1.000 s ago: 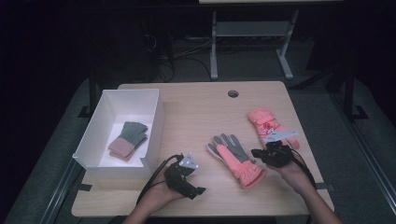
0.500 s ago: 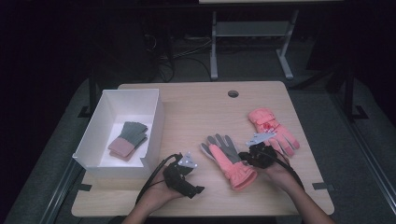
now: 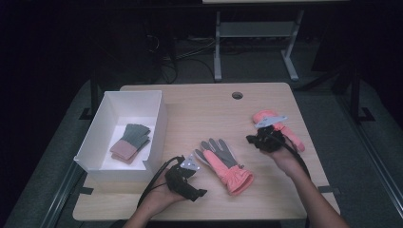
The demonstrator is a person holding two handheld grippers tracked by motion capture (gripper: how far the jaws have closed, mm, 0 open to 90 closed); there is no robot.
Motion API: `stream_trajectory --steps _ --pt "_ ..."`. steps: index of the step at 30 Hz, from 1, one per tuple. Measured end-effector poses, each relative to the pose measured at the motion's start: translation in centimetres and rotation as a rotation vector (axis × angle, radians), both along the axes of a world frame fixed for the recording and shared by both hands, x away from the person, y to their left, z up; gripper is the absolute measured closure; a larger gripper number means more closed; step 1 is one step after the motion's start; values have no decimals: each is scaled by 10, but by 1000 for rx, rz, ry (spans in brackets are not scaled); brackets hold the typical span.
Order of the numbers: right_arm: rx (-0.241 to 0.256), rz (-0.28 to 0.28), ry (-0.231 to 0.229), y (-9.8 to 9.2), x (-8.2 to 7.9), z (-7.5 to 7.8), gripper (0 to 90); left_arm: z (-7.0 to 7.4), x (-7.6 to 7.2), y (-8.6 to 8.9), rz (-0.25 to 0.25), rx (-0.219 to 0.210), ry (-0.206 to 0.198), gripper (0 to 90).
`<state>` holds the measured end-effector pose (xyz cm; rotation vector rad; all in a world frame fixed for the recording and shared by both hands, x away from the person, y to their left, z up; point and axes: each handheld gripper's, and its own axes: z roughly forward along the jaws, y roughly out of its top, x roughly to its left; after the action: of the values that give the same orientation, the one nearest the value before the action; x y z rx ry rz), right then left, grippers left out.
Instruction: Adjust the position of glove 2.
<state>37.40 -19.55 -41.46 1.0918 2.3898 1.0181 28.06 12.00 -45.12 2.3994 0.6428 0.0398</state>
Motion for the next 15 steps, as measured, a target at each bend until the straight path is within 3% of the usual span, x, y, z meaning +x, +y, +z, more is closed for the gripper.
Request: stream_trajectory --steps 1,2,7,11,12,13,15 --pt "0 0 0 0 0 0 897 0 0 0 0 0 0 159" --pt "1 -67 -10 -14 19 5 898 0 0 0 -8 9 -2 159" --pt "15 -183 13 -42 54 4 898 -1 0 -1 -7 6 11 159" --pt "17 -242 21 -57 71 4 898 -1 0 -1 -14 11 10 159" --pt "37 -295 29 -69 82 4 898 -2 0 -2 -14 10 12 159" --pt "37 -295 29 -69 82 4 898 -2 0 -2 -16 11 14 159" --pt "18 -356 47 -82 94 -1 898 -2 1 -2 -19 18 15 159"
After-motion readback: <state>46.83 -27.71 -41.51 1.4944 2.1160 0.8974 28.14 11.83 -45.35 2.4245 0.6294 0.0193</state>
